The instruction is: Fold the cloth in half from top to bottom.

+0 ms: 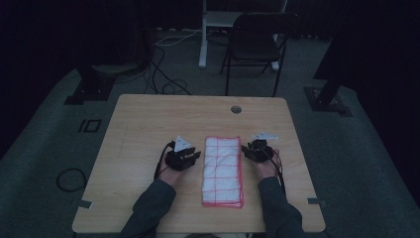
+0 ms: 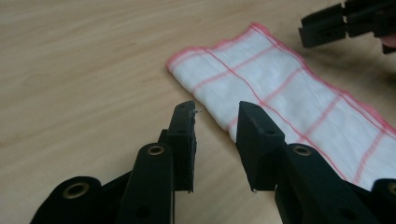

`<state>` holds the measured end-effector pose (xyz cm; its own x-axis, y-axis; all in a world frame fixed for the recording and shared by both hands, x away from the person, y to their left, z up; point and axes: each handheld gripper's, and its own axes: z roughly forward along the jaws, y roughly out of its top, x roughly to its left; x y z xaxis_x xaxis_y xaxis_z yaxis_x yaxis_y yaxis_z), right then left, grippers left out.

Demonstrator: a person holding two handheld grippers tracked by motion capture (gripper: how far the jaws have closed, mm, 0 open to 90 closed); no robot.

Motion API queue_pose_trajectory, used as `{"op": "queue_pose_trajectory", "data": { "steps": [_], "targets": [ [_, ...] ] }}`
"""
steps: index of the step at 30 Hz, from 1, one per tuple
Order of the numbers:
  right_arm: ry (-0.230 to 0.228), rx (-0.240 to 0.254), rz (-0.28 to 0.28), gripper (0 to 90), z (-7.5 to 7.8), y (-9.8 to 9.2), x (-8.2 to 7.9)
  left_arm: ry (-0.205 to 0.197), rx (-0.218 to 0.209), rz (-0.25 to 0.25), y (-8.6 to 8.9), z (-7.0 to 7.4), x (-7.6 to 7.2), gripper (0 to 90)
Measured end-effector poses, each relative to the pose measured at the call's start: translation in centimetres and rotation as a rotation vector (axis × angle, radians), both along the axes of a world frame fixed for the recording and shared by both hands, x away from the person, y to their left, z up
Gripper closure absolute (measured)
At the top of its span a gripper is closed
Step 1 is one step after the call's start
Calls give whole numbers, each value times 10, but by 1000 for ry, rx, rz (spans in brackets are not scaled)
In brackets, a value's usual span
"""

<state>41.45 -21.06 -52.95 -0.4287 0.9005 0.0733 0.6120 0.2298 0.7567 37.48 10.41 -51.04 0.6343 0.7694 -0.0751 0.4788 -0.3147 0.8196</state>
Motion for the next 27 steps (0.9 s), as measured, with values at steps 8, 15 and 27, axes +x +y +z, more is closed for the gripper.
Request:
{"op": "queue_pose_trajectory", "data": {
  "steps": [8, 15, 27],
  "targets": [
    [-8, 6, 1, 634, 4, 4, 6, 14, -38, 42, -4, -2, 16, 663],
    [-7, 30, -5, 635, 3, 11, 9, 39, -34, 53, -15, -13, 24, 641],
    [-3, 29, -4, 622, 0, 17, 11, 62, -18, 77, -29, -23, 35, 607]
  ]
}}
